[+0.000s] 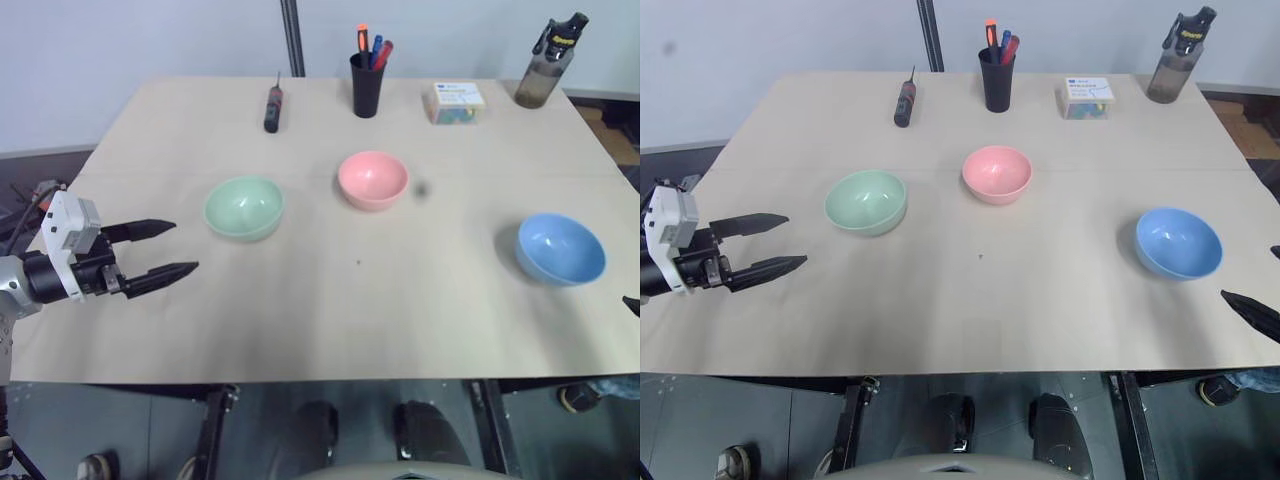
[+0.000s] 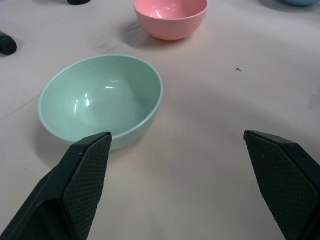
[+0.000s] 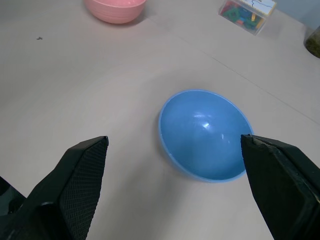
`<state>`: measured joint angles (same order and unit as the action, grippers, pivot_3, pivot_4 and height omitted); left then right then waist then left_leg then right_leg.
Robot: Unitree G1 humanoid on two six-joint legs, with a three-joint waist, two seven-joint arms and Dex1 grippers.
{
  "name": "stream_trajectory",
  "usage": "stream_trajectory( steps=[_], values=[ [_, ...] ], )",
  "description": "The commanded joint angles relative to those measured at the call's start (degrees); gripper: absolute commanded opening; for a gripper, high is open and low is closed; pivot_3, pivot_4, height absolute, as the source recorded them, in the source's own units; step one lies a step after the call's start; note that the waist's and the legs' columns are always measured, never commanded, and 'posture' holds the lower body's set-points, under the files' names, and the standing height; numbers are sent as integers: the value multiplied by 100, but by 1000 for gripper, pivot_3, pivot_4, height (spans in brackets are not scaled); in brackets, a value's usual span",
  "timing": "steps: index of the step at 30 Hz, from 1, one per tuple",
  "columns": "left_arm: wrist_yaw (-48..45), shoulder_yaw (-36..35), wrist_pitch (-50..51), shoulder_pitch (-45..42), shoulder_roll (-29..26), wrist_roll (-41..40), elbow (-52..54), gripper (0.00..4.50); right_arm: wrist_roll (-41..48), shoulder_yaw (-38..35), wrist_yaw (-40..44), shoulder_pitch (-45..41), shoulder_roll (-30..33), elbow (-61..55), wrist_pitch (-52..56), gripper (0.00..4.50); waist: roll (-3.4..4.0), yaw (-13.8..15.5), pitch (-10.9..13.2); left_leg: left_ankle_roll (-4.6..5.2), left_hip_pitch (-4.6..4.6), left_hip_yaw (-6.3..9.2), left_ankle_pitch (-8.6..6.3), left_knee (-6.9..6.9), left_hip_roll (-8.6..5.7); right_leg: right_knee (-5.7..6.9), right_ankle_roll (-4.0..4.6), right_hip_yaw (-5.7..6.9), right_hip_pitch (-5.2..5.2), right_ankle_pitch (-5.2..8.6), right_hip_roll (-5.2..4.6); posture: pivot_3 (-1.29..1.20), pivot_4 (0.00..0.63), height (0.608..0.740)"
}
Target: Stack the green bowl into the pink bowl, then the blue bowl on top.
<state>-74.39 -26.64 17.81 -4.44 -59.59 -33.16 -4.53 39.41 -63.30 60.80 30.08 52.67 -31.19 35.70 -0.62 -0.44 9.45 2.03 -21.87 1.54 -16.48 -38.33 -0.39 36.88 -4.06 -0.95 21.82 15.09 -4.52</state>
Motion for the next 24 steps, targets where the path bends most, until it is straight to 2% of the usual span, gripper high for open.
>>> stream_trajectory(
  steps=[1, 8, 10, 14, 17, 21, 24],
  values=[
    [11, -20, -20, -258, 21, -106, 93, 4500, 54, 36, -71, -178, 134, -31, 34, 4433, 0, 0, 0, 0, -1, 0, 0, 0, 0, -1, 0, 0, 0, 0, 0, 0, 150, 740],
    [306, 178, 261, -578, 405, -281, 573, 4500, 86, 677, -306, -685, 228, -69, 140, 4433, 0, 2, 0, 2, -5, 5, -1, 0, -8, -4, -2, 1, 0, -1, -10, 0, 150, 740],
    [451, 252, 303, -607, 541, -313, 803, 4500, 86, 1135, -413, -955, 222, -59, 53, 4433, 0, -13, 0, 2, -6, 8, -1, 1, -7, -4, -1, 2, 1, -1, -7, 0, 150, 740],
    [916, 357, 512, -721, 846, -410, 1302, 4500, -176, 2562, -854, -1960, 141, -61, -252, 4433, -1, -28, 1, 2, -3, 1, -1, -5, -9, -2, -4, 4, -1, -2, -9, 0, 150, 740],
    [1339, 458, 498, -678, 1124, -327, 1627, 4500, -791, 3980, -1147, -2985, -70, 200, -658, 4433, 2, -35, 3, 1, -2, 2, 0, -5, -10, 4, -3, 7, 4, -2, -3, 0, 150, 740],
    [1845, 508, 565, -459, 1511, -371, 2126, 4500, -2344, 6165, -1442, -4990, -862, 1488, -1550, 4433, -7, -92, 5, -4, -5, -6, 3, -5, -16, 11, -3, 5, 15, -3, 16, 0, 150, 740],
    [1976, 457, 575, -183, 1590, -403, 2407, 4500, -3085, 7125, -1387, -6243, -1600, 2715, -2288, 4433, -2, -136, 12, -28, -11, -12, 17, -7, -15, 19, -3, -6, 32, -3, 26, 0, 150, 740]
  ],
)
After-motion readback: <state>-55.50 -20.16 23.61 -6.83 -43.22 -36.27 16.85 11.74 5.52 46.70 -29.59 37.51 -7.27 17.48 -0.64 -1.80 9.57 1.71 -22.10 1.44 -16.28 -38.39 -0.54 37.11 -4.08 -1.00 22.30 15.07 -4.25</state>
